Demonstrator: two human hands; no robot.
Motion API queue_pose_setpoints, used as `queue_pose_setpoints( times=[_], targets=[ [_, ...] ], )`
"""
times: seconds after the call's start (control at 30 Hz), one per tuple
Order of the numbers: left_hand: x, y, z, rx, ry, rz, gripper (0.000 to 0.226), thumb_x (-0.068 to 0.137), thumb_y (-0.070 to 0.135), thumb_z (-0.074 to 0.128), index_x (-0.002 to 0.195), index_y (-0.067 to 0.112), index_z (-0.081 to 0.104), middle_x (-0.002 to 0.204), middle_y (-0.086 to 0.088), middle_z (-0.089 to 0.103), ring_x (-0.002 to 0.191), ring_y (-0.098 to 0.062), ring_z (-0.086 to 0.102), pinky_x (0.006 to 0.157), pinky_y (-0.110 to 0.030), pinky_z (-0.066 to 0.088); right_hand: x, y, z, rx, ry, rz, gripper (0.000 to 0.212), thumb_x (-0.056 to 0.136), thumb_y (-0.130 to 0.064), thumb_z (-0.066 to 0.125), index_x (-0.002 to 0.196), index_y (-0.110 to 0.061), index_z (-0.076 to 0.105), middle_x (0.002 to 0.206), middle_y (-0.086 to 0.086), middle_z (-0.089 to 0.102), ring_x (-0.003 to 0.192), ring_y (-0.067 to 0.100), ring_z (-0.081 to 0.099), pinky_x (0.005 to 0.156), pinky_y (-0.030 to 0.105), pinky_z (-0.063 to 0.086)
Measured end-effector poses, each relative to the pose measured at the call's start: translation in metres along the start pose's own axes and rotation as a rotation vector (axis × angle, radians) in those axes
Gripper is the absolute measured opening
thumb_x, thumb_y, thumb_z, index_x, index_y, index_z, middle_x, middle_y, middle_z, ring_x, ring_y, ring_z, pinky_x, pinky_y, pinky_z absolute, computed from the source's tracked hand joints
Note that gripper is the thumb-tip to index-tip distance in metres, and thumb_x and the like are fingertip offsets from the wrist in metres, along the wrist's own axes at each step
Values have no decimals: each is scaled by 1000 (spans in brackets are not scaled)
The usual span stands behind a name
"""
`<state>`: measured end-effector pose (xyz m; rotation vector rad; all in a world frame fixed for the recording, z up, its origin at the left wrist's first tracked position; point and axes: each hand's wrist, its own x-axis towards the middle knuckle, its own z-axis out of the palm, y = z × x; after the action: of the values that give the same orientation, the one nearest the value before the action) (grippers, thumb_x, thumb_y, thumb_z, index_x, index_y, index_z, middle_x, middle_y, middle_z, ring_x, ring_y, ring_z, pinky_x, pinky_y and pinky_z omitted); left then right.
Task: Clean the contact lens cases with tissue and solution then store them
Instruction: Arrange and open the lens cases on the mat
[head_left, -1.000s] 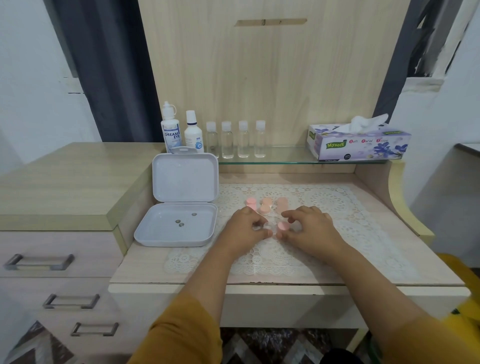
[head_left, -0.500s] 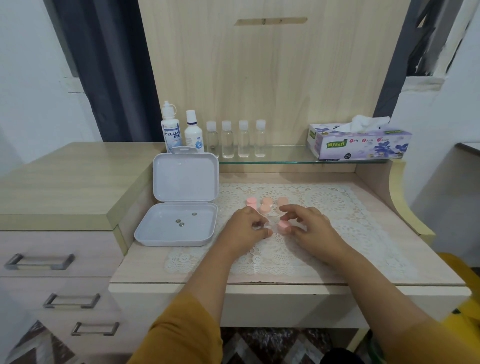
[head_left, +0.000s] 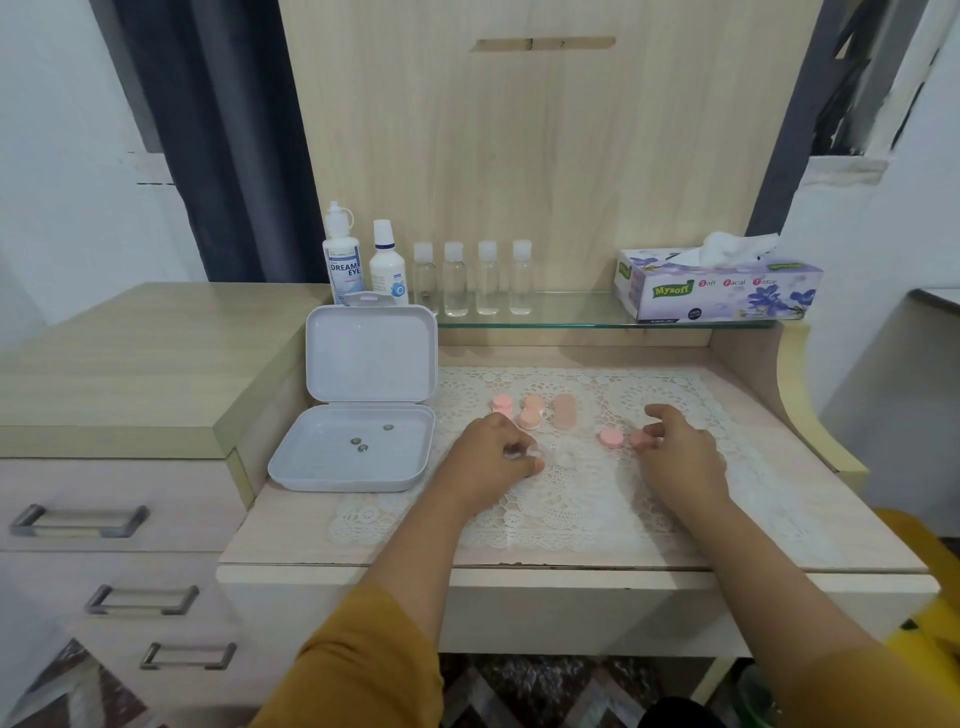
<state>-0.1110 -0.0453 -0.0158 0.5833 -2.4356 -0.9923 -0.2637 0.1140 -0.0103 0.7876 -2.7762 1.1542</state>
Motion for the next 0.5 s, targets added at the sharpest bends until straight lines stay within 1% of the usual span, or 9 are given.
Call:
queue_pose_setpoints(
  times=[0.1, 0.2, 0.27, 0.3, 0.33, 0.4, 0.47, 0.5],
  targets=[
    [0, 0, 0, -18, -3, -4, 22, 81, 30, 72, 98, 17, 72, 99, 6, 54, 91, -9, 52, 88, -27, 44, -3, -2, 0, 11, -11, 11, 39, 95, -17, 49, 134, -20, 50, 119, 4, 65, 117, 31, 48, 95, 44, 40],
    [0, -1, 0, -27, 2, -8, 23, 81, 30, 71, 100, 16, 72, 99, 7, 55, 92, -8, 52, 87, -26, 43, -11, -8, -2, -27, 43, -21, 42, 93, -16, 51, 135, -18, 50, 129, 9, 59, 121, 33, 44, 96, 45, 37],
    [0, -1, 0, -32, 4, -4, 23, 81, 29, 71, 99, 14, 71, 99, 6, 56, 93, -8, 52, 86, -26, 43, -18, -13, -2, 28, 78, -61, 44, 91, -14, 53, 134, -18, 51, 131, 8, 56, 122, 31, 44, 100, 47, 38],
    [-1, -1, 0, -38, 7, -3, 24, 81, 28, 71, 100, 14, 71, 100, 6, 56, 92, -8, 53, 86, -26, 43, -22, -16, 0, 99, 83, -78, 44, 90, -11, 52, 133, -18, 52, 129, 6, 56, 121, 29, 46, 100, 47, 40],
    [-1, -1, 0, -50, 14, -5, 25, 81, 27, 72, 101, 13, 71, 100, 6, 56, 92, -8, 53, 86, -25, 43, -26, -19, 2, 192, 79, -82, 44, 89, -7, 50, 132, -17, 53, 126, 5, 56, 117, 27, 49, 97, 44, 43],
    [-1, 0, 0, -70, 28, -10, 27, 81, 25, 73, 104, 11, 70, 100, 7, 55, 88, -5, 53, 84, -22, 43, -34, -24, 7, 368, 65, -58, 44, 88, 2, 46, 127, -16, 55, 120, 3, 57, 104, 20, 54, 87, 33, 47],
    [-2, 1, 0, -74, 39, -5, 27, 81, 24, 73, 105, 10, 70, 98, 7, 54, 83, -3, 52, 81, -19, 42, -38, -26, 11, 442, 49, -39, 41, 89, 4, 45, 122, -16, 57, 113, 2, 59, 93, 12, 54, 76, 17, 43],
    [-2, 2, 0, -72, 43, -4, 26, 81, 23, 73, 104, 10, 70, 97, 8, 54, 81, -2, 52, 80, -19, 42, -39, -26, 12, 452, 38, -39, 39, 89, 3, 45, 120, -17, 58, 110, 0, 59, 91, 8, 54, 73, 13, 40]
  ],
)
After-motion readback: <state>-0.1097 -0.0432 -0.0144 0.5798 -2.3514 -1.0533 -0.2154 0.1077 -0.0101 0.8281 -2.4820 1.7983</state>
